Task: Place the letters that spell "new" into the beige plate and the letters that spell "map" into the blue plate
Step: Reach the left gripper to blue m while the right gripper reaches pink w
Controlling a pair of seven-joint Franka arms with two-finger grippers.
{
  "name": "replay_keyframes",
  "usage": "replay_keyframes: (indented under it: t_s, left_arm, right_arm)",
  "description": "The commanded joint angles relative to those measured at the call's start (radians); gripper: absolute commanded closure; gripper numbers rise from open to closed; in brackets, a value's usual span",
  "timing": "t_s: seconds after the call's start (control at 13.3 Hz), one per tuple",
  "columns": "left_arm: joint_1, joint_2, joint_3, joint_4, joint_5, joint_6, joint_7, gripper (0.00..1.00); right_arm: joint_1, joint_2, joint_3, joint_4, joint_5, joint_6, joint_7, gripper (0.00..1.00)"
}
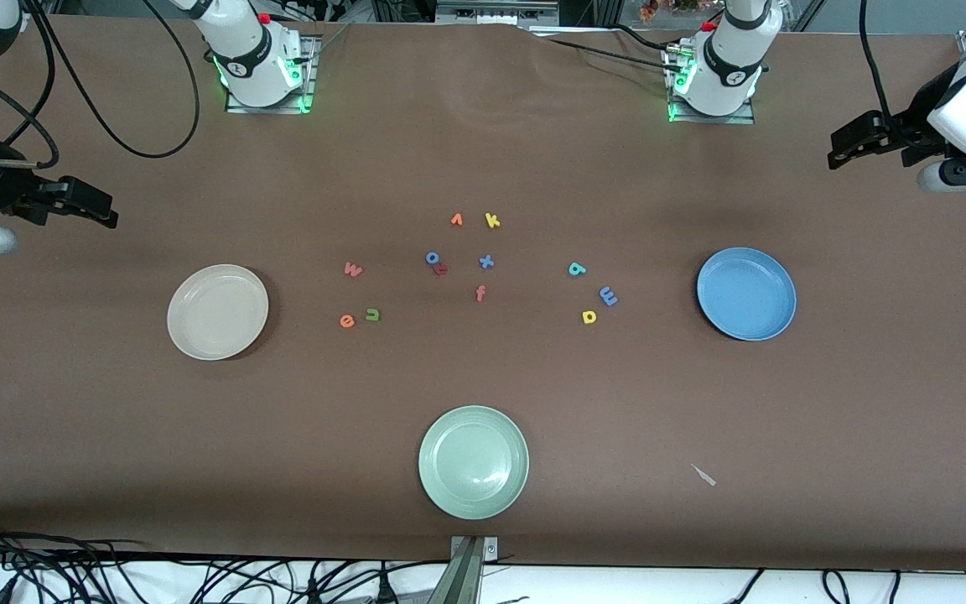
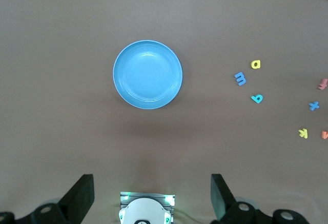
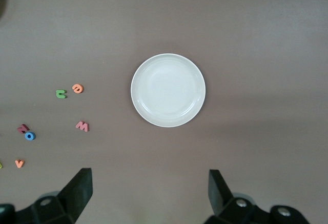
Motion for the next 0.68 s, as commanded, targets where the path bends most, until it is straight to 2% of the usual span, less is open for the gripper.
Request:
replay_keyframes:
  t_s: [0.0,0.23,0.38,0.6]
  left_arm:
    - [-0.004,-0.069,-0.023,-0.069,-0.032,0.026,0.008,0.00]
    - [-0.004,-0.069,-0.030,-0.166,-0.032,0.034,0.008,0.00]
    - [-0.004,-0.074,-0.030,-0.180,-0.034,0.037,0.009,0.00]
    - [-0.032,-0.069,-0.044,-0.246,-0.035,0.112,-0.005,0.00]
  right_arm:
    - [0.001,-0.005,-0.001,0.001,0.002,-0.009,-0.009,0.00]
    - [0.001,-0.005,-0.001,0.001,0.002,-0.009,-0.009,0.00]
    - [0.002,-0.005,-0.001,0.001,0.002,-0.009,-0.009,0.00]
    - [0.002,-0.005,-0.001,0.001,0.002,-0.009,-0.009,0.00]
